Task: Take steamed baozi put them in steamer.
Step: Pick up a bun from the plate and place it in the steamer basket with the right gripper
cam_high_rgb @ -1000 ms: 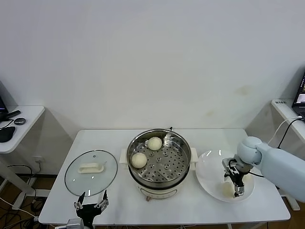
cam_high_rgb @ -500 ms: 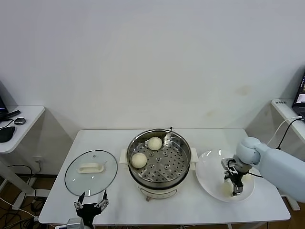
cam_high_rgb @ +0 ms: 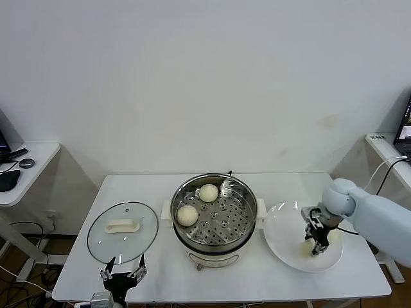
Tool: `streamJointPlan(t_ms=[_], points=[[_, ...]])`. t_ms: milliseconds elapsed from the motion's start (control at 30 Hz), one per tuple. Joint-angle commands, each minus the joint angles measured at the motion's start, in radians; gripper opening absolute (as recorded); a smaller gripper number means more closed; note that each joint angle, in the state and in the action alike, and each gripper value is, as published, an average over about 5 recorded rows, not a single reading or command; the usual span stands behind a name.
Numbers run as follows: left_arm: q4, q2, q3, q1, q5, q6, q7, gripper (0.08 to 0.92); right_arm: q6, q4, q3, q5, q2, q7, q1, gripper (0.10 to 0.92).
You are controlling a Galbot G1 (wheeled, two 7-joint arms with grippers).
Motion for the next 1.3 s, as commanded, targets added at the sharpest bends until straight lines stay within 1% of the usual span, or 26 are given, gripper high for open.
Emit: streamJointPlan(t_ms=[33,133,233,367,467,567,667,767,900,967,1067,1300], points=[[-0.003,0.0,0.003,-0.004,0.0,-0.001,-0.003,0.823,0.007,0.002,-0.072,0.118,0.005,-0.008,0.28,0.475],[-0.003,0.001,0.008,-0.011,0.002,-0.002,-0.01,0.823,0.021,-0.008,-0.133,0.187,0.051,-0.021,0.435,0.477],[0.0,0.002,0.01,-0.018,0.009,-0.003,-0.019,0.823,0.052,-0.037,-0.193,0.267,0.137,-0.038,0.603,0.481],[0.0,0.002,0.007,-0.02,0.024,-0.013,-0.028,0.823,0.129,-0.077,-0.236,0.363,0.239,-0.06,0.74,0.484],[-0.003,0.001,0.005,-0.017,0.032,-0.023,-0.03,0.823,0.259,-0.098,-0.256,0.439,0.296,-0.079,0.775,0.484],[-0.012,-0.003,0.006,-0.014,0.032,-0.025,-0.031,0.823,0.423,-0.106,-0.273,0.501,0.344,-0.08,0.779,0.484],[-0.021,-0.01,0.007,-0.014,0.032,-0.025,-0.03,0.823,0.611,-0.091,-0.3,0.534,0.385,-0.055,0.769,0.484],[-0.027,-0.017,0.006,-0.014,0.031,-0.025,-0.031,0.823,0.77,-0.024,-0.327,0.443,0.41,-0.035,0.747,0.487],[-0.031,-0.024,0.007,-0.015,0.03,-0.025,-0.032,0.823,0.847,0.148,-0.385,0.17,0.407,0.017,0.712,0.491],[-0.03,-0.027,0.01,-0.017,0.031,-0.025,-0.032,0.823,0.888,0.21,-0.408,0.058,0.41,0.036,0.685,0.492],[-0.029,-0.03,0.015,-0.021,0.032,-0.024,-0.031,0.823,0.904,0.24,-0.437,0.013,0.422,0.052,0.649,0.492],[-0.023,-0.037,0.014,-0.024,0.031,-0.024,-0.032,0.823,0.96,0.197,-0.412,-0.076,0.491,0.08,0.591,0.492]])
